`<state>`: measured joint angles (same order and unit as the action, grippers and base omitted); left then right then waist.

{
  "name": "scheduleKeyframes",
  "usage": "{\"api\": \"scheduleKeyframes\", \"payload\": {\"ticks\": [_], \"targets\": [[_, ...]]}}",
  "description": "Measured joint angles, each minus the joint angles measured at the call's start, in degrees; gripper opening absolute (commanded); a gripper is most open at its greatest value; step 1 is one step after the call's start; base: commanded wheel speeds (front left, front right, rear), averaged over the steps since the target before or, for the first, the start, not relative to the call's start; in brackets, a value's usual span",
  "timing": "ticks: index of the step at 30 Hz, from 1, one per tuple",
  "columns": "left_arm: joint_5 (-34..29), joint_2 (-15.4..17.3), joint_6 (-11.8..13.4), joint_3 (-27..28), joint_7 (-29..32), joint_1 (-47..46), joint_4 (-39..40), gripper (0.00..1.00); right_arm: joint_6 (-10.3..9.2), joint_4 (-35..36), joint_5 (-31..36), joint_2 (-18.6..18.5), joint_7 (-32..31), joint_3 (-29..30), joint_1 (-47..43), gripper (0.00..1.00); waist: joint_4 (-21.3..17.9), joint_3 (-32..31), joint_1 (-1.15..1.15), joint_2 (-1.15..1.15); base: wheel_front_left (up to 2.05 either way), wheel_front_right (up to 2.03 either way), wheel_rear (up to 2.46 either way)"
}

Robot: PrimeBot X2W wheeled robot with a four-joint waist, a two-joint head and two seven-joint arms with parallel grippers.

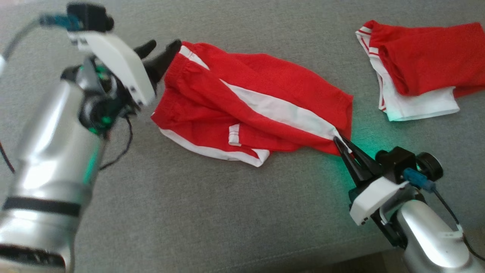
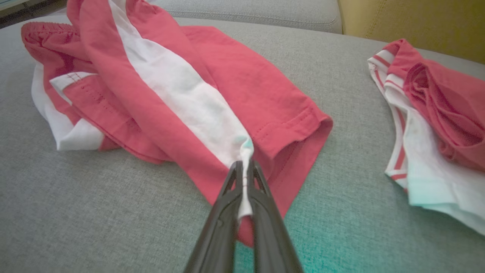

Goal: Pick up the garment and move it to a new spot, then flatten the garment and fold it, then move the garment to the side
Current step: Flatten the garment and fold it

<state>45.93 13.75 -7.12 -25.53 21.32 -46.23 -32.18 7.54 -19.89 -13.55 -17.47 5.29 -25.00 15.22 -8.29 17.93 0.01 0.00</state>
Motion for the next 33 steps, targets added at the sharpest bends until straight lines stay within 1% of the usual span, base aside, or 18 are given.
{"api": "scheduleKeyframes", "payload": {"ticks": [2, 4, 6, 8, 10, 13, 27, 28, 29, 30, 31, 33], "targets": [[3.2, 0.5, 0.0, 0.2, 4.9, -2.5, -1.3, 1.00, 0.00, -1.1, -0.1, 0.4, 0.8, -0.7, 0.9, 0.00, -0.5, 0.2, 0.00, 0.00, 0.00, 0.00, 0.00], [4.5, 1.0, 0.0, -0.1, 11.0, -5.0, -2.8, 1.00, 0.00, -2.4, -0.3, 0.5, 1.8, -1.2, 2.1, 0.00, -1.2, 0.4, 0.00, 0.00, 0.00, 0.00, 0.00], [5.2, 1.5, 0.1, -0.1, 13.7, -6.2, -3.9, 1.00, 0.00, -3.3, -0.7, 0.6, 2.6, -1.7, 2.6, 0.00, -1.5, 0.7, 0.00, 0.00, 0.00, 0.00, 0.00], [5.5, 1.8, 1.0, -0.2, 16.4, -7.2, -5.1, 1.00, 0.00, -4.1, -0.8, 0.9, 3.1, -2.2, 3.1, 0.00, -1.8, 1.1, -0.01, 0.00, 0.00, 0.00, 0.00], [5.7, 2.1, 1.1, -0.4, 18.5, -8.0, -5.7, 1.00, 0.00, -4.7, -1.2, 1.2, 3.4, -2.7, 3.6, 0.00, -2.1, 1.5, 0.00, 0.00, 0.00, 0.00, 0.00], [5.8, 2.1, 1.6, -1.4, 20.0, -8.8, -6.2, 1.00, 0.00, -5.6, -1.2, 1.4, 4.3, -3.1, 4.5, 0.00, -2.5, 2.0, 0.00, 0.00, 0.00, 0.00, 0.00], [6.8, 1.9, 1.5, -2.7, 23.1, -9.5, -7.7, 1.00, 0.00, -8.3, -2.1, 1.9, 6.0, -4.1, 5.6, 0.00, -3.0, 2.8, -0.01, 0.00, 0.00, 0.00, 0.00], [7.1, 1.9, 1.5, -2.9, 23.8, -9.5, -7.7, 0.98, 0.00, -8.5, -2.1, 1.9, 6.1, -4.1, 5.7, 0.00, -3.0, 2.7, 0.00, 0.00, 0.00, 0.00, 0.00], [7.5, 1.8, 1.4, -3.1, 24.5, -9.5, -7.7, 0.41, 0.00, -8.6, -2.1, 1.9, 6.1, -4.1, 5.8, 0.00, -2.9, 2.7, -0.01, 0.00, 0.00, 0.00, 0.00], [7.8, 1.7, 1.2, -3.2, 24.8, -9.5, -7.7, 0.41, 0.00, -8.7, -2.1, 1.9, 6.1, -4.1, 6.0, 0.00, -2.9, 2.7, -0.01, 0.00, 0.00, 0.00, 0.00], [8.0, 1.6, 1.1, -3.2, 24.8, -9.5, -7.7, 0.00, 0.00, -8.8, -2.1, 1.9, 6.1, -4.0, 6.3, 0.00, -2.8, 2.6, -0.01, 0.00, 0.00, 0.00, 0.00], [8.6, 1.5, 1.1, -3.0, 24.8, -9.5, -7.7, 0.00, 0.00, -8.9, -2.1, 1.9, 6.2, -3.9, 6.8, 0.00, -2.7, 2.6, 0.00, 0.00, 0.00, 0.00, 0.00]]}}
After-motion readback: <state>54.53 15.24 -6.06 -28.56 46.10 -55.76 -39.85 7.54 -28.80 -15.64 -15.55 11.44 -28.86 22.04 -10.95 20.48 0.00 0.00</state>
